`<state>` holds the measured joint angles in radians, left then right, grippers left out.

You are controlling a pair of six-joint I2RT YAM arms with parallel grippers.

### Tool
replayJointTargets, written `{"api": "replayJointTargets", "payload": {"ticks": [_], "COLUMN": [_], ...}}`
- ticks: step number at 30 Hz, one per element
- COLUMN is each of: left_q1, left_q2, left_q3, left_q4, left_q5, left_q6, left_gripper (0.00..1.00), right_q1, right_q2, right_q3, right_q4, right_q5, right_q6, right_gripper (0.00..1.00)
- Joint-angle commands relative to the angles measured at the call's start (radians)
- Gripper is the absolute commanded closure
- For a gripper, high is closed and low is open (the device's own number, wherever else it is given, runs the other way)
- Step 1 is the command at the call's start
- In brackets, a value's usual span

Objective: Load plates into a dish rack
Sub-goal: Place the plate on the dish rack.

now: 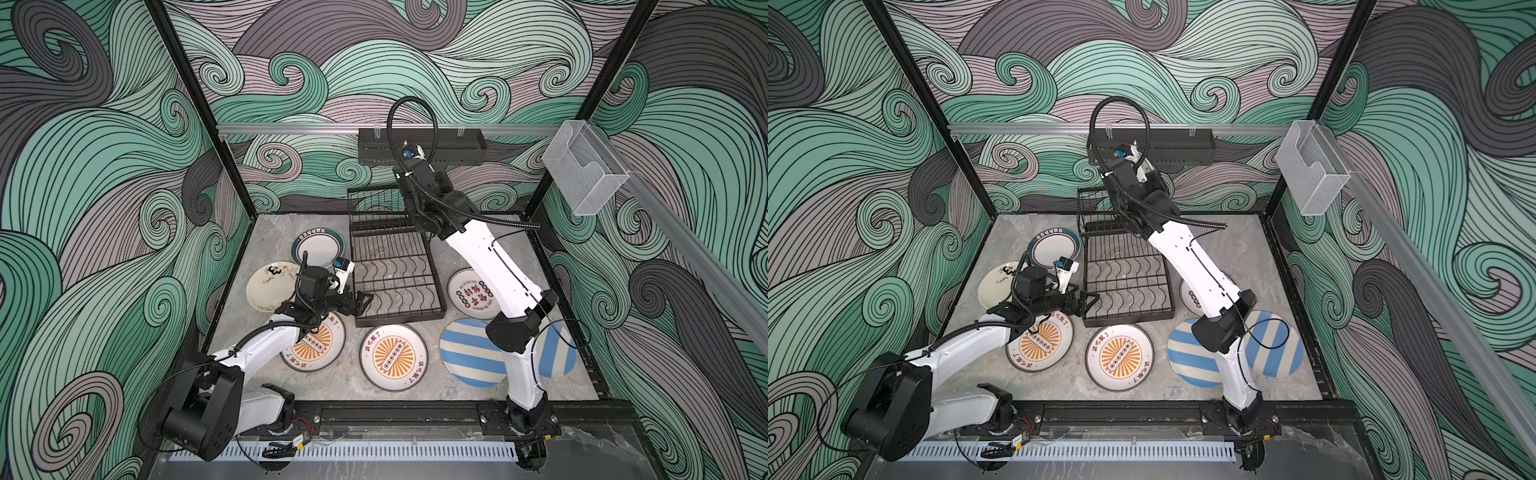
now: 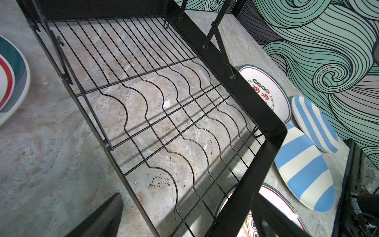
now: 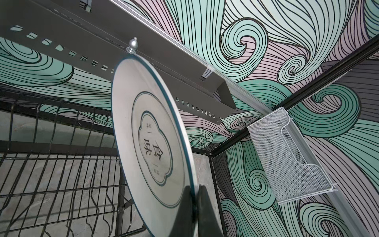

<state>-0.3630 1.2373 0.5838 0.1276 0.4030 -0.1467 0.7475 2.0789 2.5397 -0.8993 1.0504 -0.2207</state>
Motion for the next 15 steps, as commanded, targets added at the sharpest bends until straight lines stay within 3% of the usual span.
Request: {"api": "replayJointTargets", "payload": {"ticks": [1, 15], "left_q1": [-0.011, -0.017], "left_q2": [-0.018, -0.021], "left_q3": [-0.007, -0.010], "left_q4": [0.007, 0.012], "left_q5": [0.016, 0.015], "left_q6": [-0.001, -0.001], "left_gripper": [0.01, 0.01], "right_q1": [-0.003, -0.001], "right_q2": [-0.003, 0.036], "right_q3": [0.048, 0.094], "right_q4": [0.021, 0.023], "right_q5": [0.087, 0.106], "right_q6": [-0.031, -0.059], "right_gripper": [1.00, 1.00]}}
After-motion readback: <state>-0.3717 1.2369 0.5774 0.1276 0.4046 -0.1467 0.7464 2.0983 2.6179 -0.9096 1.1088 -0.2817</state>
